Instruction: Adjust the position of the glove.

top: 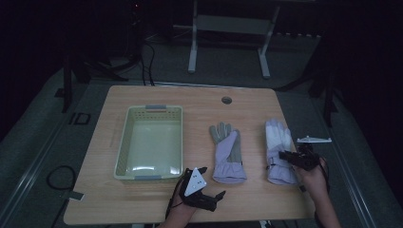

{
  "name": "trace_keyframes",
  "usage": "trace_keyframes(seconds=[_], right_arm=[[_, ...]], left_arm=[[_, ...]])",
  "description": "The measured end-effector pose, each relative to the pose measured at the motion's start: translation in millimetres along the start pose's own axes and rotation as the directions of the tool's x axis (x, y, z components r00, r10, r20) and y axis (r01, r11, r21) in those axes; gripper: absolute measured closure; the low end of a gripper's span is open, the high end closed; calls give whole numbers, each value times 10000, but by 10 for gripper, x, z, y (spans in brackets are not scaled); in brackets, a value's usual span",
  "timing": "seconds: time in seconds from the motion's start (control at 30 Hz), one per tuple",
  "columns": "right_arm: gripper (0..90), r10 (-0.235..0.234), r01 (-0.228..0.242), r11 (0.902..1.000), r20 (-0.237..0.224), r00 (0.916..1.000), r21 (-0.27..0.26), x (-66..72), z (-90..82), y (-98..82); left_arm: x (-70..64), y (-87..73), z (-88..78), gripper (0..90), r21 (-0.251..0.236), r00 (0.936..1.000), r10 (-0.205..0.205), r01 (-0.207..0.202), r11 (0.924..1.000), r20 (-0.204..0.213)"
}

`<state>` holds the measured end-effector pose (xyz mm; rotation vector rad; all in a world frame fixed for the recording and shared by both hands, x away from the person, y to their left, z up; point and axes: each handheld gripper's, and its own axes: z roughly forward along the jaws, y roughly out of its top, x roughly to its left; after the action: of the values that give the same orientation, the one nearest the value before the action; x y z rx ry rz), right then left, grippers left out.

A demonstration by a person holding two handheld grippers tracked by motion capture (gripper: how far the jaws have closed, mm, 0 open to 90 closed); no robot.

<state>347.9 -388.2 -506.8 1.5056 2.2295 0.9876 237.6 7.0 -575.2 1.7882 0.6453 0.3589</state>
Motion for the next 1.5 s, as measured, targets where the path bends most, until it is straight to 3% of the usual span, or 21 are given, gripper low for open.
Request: trace_keyframes(seconds=[0.2,0.3,0.63,0.9,0.97,1.17,1.37,1.5], right_arm=[[802,-237,245,9951,93,9997,-963,149,-376,246],[804,-627,630,9886,66,9980,-1364,297,-536,382],[802,-1497,1427,9687,-194,9885,-2030,869,-702,665],[798,-1583,1421,9665,-604,9855,-2139,1372,-532,812],[798,-1595,1442,9668,-575,9855,-2107,1416,-509,815],[798,-1934,1825,9681,-490,9799,-1717,1765,-344,794],[796,-1565,1464,9801,-684,9853,-1342,1825,-138,713],[796,-1353,1307,9875,-493,9896,-880,1828,68,620]], left_arm=[[-2,0,0,1,-1,10000,4,-4,10000,1],[-3,0,0,1,-16,10000,0,0,10000,-5],[-4,0,0,1,-24,10000,39,-39,10000,-35],[-7,-1,-1,1,-51,10000,38,-38,10000,-46],[-9,-2,-2,0,-70,10000,50,-50,10000,-54],[-14,-3,-4,1,-90,10000,82,-83,9999,-54],[-16,-3,-3,1,-77,9999,109,-110,9999,-59],[-16,-3,-6,1,-42,9999,141,-141,9999,-61]])
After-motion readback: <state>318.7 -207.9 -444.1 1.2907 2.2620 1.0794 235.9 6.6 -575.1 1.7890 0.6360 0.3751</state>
